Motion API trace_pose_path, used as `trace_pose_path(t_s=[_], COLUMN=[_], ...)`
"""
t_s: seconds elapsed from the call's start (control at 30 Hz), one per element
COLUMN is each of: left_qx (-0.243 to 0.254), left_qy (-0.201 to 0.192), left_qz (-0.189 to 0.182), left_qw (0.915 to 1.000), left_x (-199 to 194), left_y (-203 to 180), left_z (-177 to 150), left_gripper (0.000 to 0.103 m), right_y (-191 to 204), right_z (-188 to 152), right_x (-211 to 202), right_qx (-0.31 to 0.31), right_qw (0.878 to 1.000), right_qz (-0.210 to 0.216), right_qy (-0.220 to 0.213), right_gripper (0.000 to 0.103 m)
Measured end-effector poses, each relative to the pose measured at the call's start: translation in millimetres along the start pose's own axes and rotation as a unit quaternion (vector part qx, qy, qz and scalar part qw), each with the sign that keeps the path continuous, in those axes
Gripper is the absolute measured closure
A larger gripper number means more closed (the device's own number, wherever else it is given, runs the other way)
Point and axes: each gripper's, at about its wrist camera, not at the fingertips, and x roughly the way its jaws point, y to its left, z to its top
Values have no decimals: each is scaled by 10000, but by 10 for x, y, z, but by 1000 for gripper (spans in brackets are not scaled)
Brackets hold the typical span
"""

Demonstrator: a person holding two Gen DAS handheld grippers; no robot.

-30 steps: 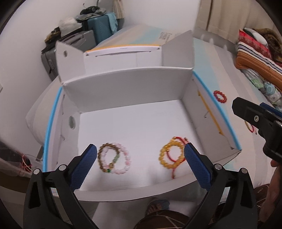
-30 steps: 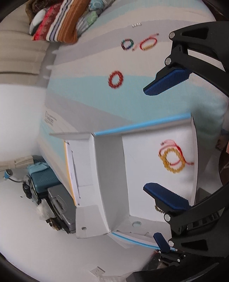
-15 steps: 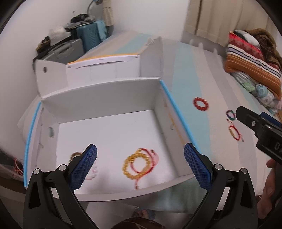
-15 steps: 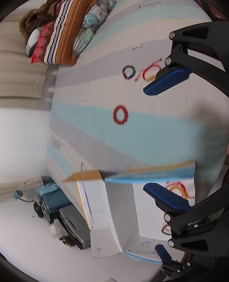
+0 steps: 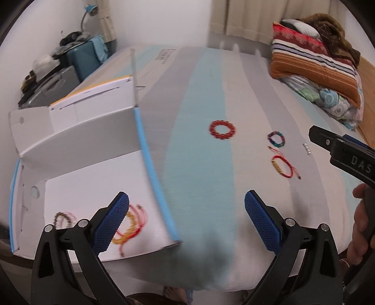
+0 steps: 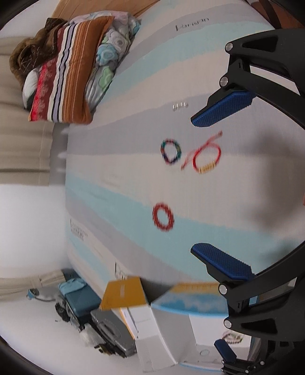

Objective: Organize jewelry
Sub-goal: 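Move both open tools back from the box toward the remaining bracelets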

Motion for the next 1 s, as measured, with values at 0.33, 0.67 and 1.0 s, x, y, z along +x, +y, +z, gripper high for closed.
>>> trace_pose_path(t_s=[0.33, 0.67, 1.0], left_qx=[80, 163, 304], left_qy=[67, 202, 438], left_qz=[-289, -350, -175], left_qw=[9995, 9990, 9984], left_x=[345, 932, 1532], left_y=[-718, -1280, -1681], left_z=[160, 223, 236], left_gripper=[6, 6, 6], right_y=[-879, -1452, -1675], right_z=[107, 83, -12], right_x=[335, 1082, 1639], right_qx=[55, 461, 436], right_qw=[9996, 9961, 9907], right_qz=[-218, -179, -254], right_qy=[174, 725, 1264], right_gripper=[8, 8, 8])
